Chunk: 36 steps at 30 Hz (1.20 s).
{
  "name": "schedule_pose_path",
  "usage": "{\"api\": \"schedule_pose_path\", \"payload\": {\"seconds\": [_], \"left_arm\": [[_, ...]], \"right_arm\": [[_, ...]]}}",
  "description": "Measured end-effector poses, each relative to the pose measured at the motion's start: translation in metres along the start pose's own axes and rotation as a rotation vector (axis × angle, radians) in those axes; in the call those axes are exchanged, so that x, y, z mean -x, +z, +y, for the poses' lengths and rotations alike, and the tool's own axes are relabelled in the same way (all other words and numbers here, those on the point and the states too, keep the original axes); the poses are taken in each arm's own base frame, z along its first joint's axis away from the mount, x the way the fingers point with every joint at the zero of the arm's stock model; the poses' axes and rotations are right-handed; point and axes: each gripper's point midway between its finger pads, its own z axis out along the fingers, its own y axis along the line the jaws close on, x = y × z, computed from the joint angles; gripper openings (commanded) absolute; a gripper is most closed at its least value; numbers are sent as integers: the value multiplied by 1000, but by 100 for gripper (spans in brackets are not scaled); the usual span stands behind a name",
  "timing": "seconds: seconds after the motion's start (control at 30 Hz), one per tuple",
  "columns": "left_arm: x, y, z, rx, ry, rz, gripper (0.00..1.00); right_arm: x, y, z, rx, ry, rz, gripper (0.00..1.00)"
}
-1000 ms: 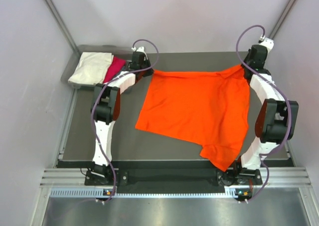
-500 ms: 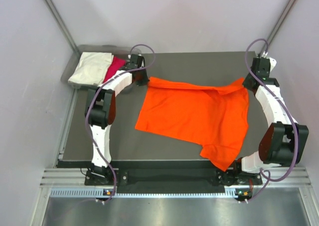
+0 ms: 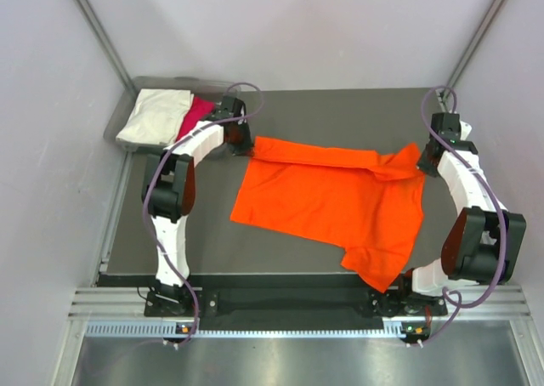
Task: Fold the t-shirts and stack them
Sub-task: Fold the tshirt
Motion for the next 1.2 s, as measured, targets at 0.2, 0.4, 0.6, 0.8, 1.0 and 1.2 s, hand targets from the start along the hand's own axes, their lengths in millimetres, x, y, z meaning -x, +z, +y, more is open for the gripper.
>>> {"api": "schedule_pose_path", "payload": {"seconds": [0.2, 0.4, 0.6, 0.8, 1.0, 1.2], "left_arm": [[-18, 17, 5, -1, -7, 77, 0], [-27, 21, 9, 7, 1, 111, 0], [-27, 21, 10, 10, 13, 110, 0], [-26, 21, 12, 16, 28, 106, 0], [-25, 20, 14, 41, 43, 96, 20], [-23, 4, 16, 120, 126, 60, 45]], "right_arm": [[-17, 7, -12, -38, -4, 45, 1], [-28, 10, -15, -55, -19, 85, 5], [-48, 12, -20, -67, -26, 140, 6], [-76, 15, -19, -42, 0, 212, 14], [-103, 14, -16, -4, 21, 290, 63], [-64, 2, -14, 16, 17, 202, 84]]}}
